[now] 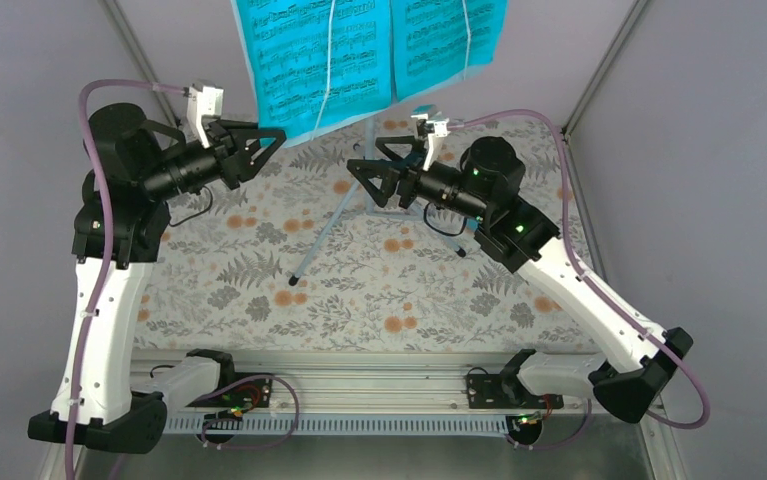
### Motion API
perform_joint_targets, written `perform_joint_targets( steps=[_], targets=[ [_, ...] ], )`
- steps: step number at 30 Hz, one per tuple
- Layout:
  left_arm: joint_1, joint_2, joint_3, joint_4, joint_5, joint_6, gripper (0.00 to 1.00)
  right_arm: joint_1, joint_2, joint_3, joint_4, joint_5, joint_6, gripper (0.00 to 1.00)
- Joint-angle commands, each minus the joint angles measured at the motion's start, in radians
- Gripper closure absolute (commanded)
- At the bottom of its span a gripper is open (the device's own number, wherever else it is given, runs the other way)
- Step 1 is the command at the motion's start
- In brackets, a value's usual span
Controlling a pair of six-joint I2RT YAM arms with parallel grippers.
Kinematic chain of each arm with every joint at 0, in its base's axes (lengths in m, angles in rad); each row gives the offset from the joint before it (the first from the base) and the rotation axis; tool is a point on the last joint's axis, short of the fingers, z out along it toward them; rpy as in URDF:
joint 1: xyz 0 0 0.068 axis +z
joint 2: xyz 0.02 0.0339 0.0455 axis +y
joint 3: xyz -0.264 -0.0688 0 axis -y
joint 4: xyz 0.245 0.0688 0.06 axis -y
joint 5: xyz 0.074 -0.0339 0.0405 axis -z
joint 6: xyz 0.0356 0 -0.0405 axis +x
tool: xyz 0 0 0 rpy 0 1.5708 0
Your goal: Pack up the instrument practice props
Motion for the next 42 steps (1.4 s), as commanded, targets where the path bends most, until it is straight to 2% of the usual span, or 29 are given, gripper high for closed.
perform_joint_targets(
  steps=[1,5,13,15,18,21,26,31,38,42],
  targets=[
    [0.004,0.004,0.037,0.019,0.034,0.007,0.69,0.001,0.022,0.052,0.033,-0.049,0.019,0.02],
    [0.003,0.018,0.04,0.023,0.052,0.001,0.77,0.001,0.038,0.092,0.043,-0.073,0.02,0.02],
    [0.004,0.021,0.048,0.024,0.041,0.011,0.85,0.001,0.063,0.145,0.081,-0.086,0.026,0.03],
    [0.004,0.026,0.048,0.025,0.041,0.009,0.85,0.001,0.081,0.171,0.088,-0.092,0.026,0.02],
    [0.004,0.034,0.051,0.024,0.04,0.011,0.79,0.001,0.123,0.224,0.089,-0.097,0.033,0.02],
    [0.004,0.036,0.051,0.029,0.036,0.012,0.79,0.001,0.171,0.3,0.084,-0.125,0.054,0.02],
    [0.004,0.036,0.054,0.031,0.029,0.022,0.96,0.0,0.247,0.417,0.069,-0.157,0.101,0.02],
    [0.004,0.036,0.054,0.021,0.023,0.033,0.98,-0.001,0.322,0.525,0.065,-0.187,0.132,0.08],
    [0.004,0.034,0.055,0.015,0.023,0.044,0.98,-0.002,0.427,0.642,0.116,-0.222,0.229,0.28],
    [0.004,0.034,0.054,0.012,0.024,0.049,0.98,-0.002,0.441,0.664,0.163,-0.216,0.256,0.35]
  ],
)
